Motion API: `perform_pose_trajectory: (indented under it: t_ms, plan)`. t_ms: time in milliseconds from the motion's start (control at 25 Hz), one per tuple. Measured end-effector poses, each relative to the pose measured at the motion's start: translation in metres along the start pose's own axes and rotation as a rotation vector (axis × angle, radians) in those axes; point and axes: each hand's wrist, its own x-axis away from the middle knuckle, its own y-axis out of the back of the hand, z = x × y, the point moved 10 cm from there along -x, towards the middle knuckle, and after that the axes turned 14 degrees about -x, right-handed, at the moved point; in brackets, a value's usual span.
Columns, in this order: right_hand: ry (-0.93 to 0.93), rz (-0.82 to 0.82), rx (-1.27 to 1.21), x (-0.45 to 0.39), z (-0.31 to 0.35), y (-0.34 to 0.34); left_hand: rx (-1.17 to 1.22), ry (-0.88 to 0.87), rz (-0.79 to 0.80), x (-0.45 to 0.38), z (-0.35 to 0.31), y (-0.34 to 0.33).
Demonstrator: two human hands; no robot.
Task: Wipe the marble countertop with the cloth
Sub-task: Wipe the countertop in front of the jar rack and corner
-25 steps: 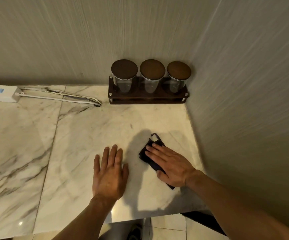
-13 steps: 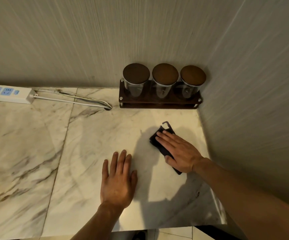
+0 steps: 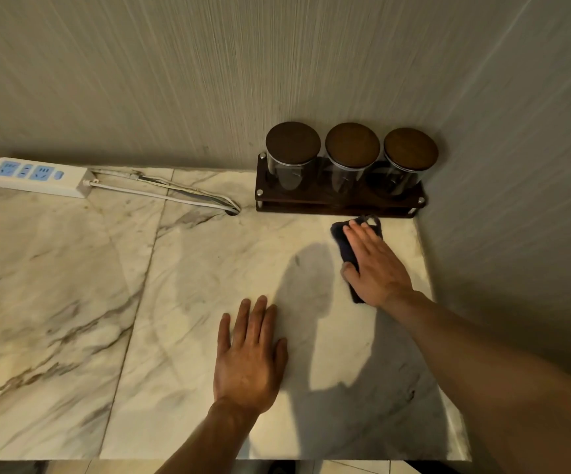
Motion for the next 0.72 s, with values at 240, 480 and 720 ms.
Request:
perform_pose_trajectory:
  t_ms: [240, 480, 720]
  plan:
    - [-0.26, -0.16, -0.084, -0.002, -0.019, 0.01, 0.009, -0.009, -0.008, 0.0, 0.0, 0.001]
    - [-0.464, -0.311, -0.147, 0.014, -0.033, 0.015, 0.02, -0.014, -0.019, 0.0, 0.0, 0.002]
    - [-0.594, -0.386, -0.203, 0.032, -0.036, 0.015, 0.018, -0.022, -0.023, -0.001, 0.0, 0.001]
